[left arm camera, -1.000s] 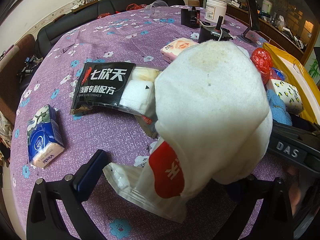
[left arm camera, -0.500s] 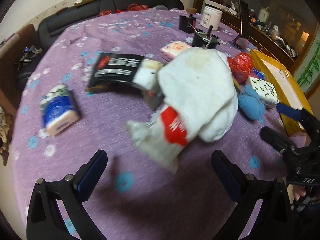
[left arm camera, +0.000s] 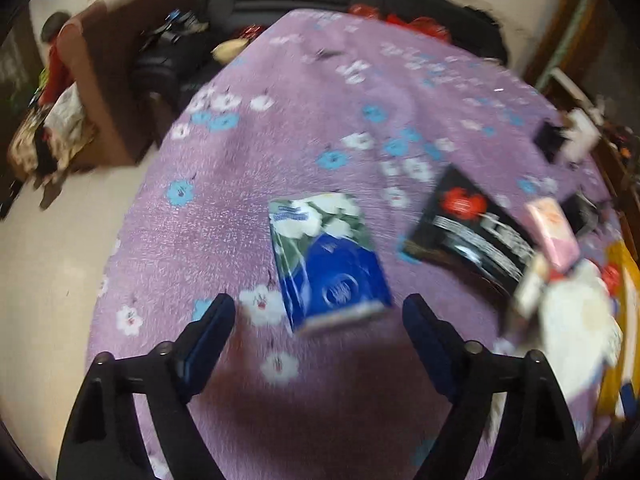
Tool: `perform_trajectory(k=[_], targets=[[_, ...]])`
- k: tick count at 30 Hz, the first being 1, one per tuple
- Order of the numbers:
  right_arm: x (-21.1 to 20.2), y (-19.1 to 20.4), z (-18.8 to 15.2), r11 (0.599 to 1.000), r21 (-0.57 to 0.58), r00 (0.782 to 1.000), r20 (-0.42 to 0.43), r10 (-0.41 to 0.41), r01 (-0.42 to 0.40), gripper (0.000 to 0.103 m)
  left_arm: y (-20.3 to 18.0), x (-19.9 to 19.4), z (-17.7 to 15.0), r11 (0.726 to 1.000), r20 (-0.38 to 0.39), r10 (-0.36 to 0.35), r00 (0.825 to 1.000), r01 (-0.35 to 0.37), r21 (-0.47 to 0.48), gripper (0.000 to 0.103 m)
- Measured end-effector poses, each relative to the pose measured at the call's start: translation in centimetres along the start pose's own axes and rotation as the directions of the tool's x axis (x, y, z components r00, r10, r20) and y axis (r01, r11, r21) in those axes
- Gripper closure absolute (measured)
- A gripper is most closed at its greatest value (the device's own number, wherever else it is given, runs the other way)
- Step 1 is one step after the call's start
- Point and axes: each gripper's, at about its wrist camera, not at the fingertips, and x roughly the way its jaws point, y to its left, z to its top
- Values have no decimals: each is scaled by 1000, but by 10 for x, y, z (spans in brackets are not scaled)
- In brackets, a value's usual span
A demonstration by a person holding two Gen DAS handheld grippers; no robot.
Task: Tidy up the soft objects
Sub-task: 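Swing the left tool to the blue Vinda tissue pack and grasp it, then grasp the white cloth with the right tool while the left tool lifts the tissue pack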
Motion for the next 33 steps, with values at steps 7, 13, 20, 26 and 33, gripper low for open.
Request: perform_trajectory(k=[7,13,20,26,33], targets=[[5,-7,4,997,45,998,-35,58,-56,7,-15,16,4,991,79,117,990,-121,60,41],[24,6,13,994,12,990,-87,108,-107,29,-15,2,-11,995,88,21,996,-29,93,51],[62,38,27,984,-110,981,-150,121,-138,29,-21,-33,-38,987,130,-110,985,93,128,51],[98,42,30,981,-139,968,-230,102,-136,71,-35,-46,-43,977,148,-155,977,129,170,51],[57,33,24,982,-102,971,-192,140,-162,87,-54,-55,-54,958,149,-213,966,177,225,51]])
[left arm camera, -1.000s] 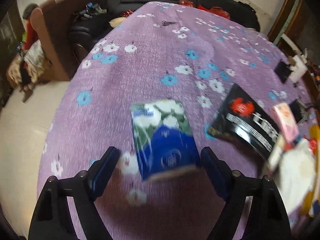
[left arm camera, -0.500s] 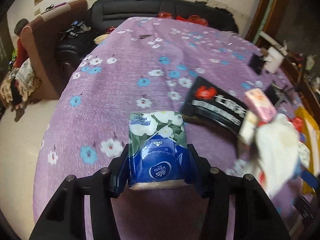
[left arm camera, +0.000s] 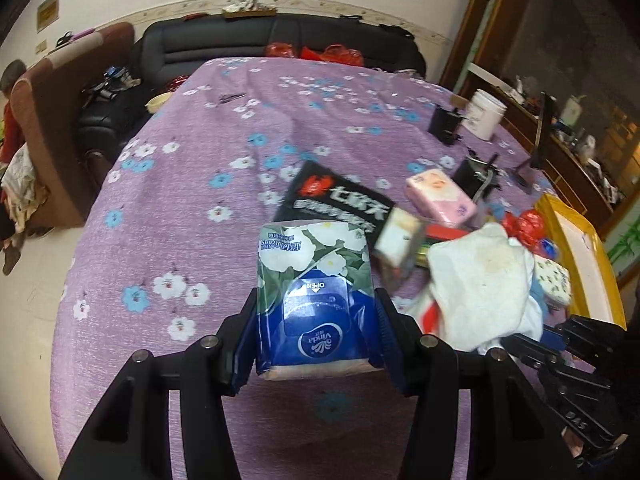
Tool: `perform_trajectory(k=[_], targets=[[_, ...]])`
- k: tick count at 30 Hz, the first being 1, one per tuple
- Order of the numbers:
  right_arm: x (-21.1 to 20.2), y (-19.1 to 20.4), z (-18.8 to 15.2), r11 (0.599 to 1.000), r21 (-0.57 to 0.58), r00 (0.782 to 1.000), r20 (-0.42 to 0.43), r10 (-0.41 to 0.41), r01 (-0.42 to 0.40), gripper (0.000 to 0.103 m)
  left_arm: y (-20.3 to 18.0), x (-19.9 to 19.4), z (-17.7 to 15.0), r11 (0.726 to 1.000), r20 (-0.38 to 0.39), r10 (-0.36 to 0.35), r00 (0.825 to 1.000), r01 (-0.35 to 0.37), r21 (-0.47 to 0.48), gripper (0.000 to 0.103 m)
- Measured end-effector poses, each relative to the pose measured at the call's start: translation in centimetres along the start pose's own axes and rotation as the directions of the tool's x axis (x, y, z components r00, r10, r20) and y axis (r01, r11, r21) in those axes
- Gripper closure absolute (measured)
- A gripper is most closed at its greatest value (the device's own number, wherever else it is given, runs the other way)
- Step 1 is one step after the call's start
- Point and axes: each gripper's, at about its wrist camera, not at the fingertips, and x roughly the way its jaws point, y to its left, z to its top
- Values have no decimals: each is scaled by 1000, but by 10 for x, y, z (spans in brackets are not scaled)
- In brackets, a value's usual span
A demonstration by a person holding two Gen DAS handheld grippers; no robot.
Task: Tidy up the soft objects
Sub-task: 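Grasp the white cloth with the right tool while the left tool lifts the tissue pack, then carry the tissue pack with the left tool into the yellow tray while the right tool carries the cloth there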
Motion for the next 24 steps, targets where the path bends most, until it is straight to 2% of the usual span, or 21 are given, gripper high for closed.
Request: perform_trajectory(k=[6,8,10,13,15,16,18,22,24], targets=[[-35,-10,-13,999,31,999,31,25,-26,87,-27,-13,2,998,27,-46,999,44,55,51],[-48,-15,-16,988,66,989,52,138,-141,87,-35,-17,2,996,34,-58,998,56,75,51],[-57,-22,-18,965,97,968,76,238,-245,86,-43,-20,2,994,36,-67,997,63,93,51],[-66,-27,-21,955,108,959,93,269,-278,86,-52,-23,2,992,41,-73,996,69,107,51],[-79,-31,-21,919,116,921,149,360,-378,86,-56,-25,1,991,41,-79,996,73,114,51],[-85,-31,-21,917,112,917,168,361,-382,86,-58,-26,1,990,39,-80,996,75,119,51],[-102,-35,-20,942,95,930,214,298,-323,87,-63,-28,1,988,38,-87,995,81,131,51],[-120,-50,-19,948,136,934,259,245,-287,87,-75,-31,2,984,40,-100,994,92,154,51],[-134,-61,-18,964,154,945,280,169,-218,87,-86,-32,4,979,36,-117,993,109,171,51]])
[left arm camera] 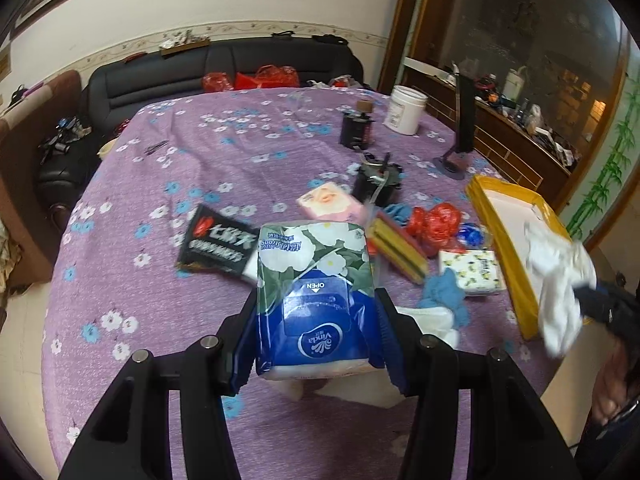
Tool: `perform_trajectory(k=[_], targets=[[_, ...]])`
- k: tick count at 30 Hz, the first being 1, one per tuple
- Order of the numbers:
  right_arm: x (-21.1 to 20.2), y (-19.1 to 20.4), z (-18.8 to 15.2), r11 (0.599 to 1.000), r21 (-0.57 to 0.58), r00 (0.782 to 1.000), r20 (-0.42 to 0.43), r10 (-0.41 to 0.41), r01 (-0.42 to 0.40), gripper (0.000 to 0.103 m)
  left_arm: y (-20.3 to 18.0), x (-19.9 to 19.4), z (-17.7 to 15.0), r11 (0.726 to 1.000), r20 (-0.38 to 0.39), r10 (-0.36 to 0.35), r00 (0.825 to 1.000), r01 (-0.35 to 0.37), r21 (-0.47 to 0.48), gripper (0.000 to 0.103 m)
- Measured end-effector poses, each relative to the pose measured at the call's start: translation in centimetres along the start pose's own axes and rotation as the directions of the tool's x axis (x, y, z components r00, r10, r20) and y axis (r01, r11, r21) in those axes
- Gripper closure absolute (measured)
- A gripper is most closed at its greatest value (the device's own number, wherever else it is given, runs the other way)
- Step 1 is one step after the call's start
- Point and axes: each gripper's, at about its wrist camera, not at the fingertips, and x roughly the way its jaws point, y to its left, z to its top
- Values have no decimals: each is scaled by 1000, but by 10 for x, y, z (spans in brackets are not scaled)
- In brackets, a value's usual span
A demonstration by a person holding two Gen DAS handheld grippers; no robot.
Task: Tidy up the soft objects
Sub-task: 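Carry the tissue pack with the left tool into the yellow tray while the right tool carries the cloth there, then open both tools to release the items in the tray and withdraw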
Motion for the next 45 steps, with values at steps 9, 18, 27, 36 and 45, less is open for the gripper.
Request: perform_trajectory(k=[9,18,27,36,45], targets=[[-57,-66,25,956,96,959,35,-281,276,87,-89,15,24,980,-35,-139,990,143,142,51],[-92,-147,36,875,230,899,-6,-437,427,87,-191,63,61,937,-119,-265,957,284,205,51],[-89,-229,56,806,313,861,-91,-501,502,87,-276,159,97,927,-218,-239,946,290,240,51],[-53,-286,62,756,315,818,-191,-542,574,87,-310,229,112,943,-285,-149,947,223,249,51],[-49,-311,55,724,367,811,-215,-544,584,76,-324,242,109,939,-288,-147,946,225,260,30]])
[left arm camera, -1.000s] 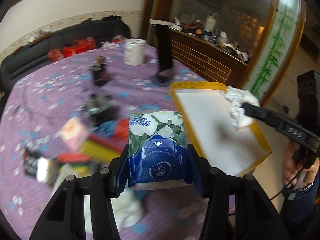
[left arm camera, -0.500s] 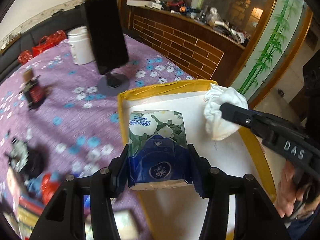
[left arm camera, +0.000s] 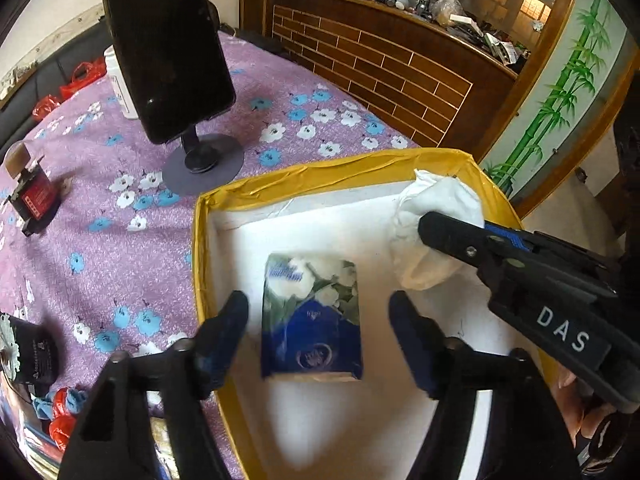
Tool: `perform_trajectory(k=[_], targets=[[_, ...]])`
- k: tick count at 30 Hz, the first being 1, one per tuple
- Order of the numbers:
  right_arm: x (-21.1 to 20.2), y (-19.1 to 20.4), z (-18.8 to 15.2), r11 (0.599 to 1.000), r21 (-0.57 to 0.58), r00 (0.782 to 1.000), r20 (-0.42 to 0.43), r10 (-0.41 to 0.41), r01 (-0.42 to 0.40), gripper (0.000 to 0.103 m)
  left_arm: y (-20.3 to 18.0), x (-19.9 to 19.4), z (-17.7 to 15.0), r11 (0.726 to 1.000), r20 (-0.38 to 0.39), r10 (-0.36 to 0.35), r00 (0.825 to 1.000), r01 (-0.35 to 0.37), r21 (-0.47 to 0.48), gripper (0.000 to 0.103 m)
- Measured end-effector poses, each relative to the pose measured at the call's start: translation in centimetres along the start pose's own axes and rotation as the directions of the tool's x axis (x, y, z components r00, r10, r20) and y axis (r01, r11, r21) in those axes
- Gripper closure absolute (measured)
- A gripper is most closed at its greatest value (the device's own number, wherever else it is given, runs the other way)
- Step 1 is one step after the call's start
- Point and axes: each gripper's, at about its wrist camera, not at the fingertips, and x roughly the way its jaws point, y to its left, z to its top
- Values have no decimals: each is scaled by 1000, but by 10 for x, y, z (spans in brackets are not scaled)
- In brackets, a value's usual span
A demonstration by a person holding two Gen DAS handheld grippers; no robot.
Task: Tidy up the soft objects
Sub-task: 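Open both tools to release the items in the tray and withdraw, then grasp the white wet-wipe pack with the red label using the left tool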
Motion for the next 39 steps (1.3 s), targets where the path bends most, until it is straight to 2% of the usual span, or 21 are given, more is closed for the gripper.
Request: perform_trajectory(k=[2,4,7,11,17,22,25,30,33,36,39], targets=[[-3,-1,0,1000,2,1000,8,-2,2,73,-3,0,0,1000,-1,4,1000,-4,11,29],[-9,-2,0,1000,0,1000,23,0,0,66,-4,-4,0,1000,-1,-9,1000,9,12,29],[-21,-3,-1,1000,9,999,50,-1,1,66,-6,-14,-2,1000,9,-19,1000,19,11,29],[-40,0,-9,999,23,997,72,37,-39,66,-7,-35,-9,1000,42,-23,999,22,16,29],[-77,17,-36,995,43,990,108,87,-92,66,1,-77,-36,999,97,-45,994,44,10,29],[-104,43,-65,988,11,978,146,149,-153,64,20,-113,-75,997,126,-66,990,70,-30,29],[-118,66,-84,980,-24,966,165,197,-195,60,35,-137,-105,998,154,-54,987,60,-34,29],[-126,106,-115,966,-85,953,166,255,-244,59,58,-171,-146,998,192,-28,981,36,-41,29],[-123,131,-135,951,-123,944,135,301,-285,59,77,-191,-174,999,209,-21,978,31,-44,28],[-114,150,-152,935,-153,938,90,335,-319,59,102,-205,-203,999,216,10,976,2,-53,22],[-100,172,-172,919,-180,933,19,359,-350,59,131,-217,-233,993,219,109,970,-94,-78,22]])
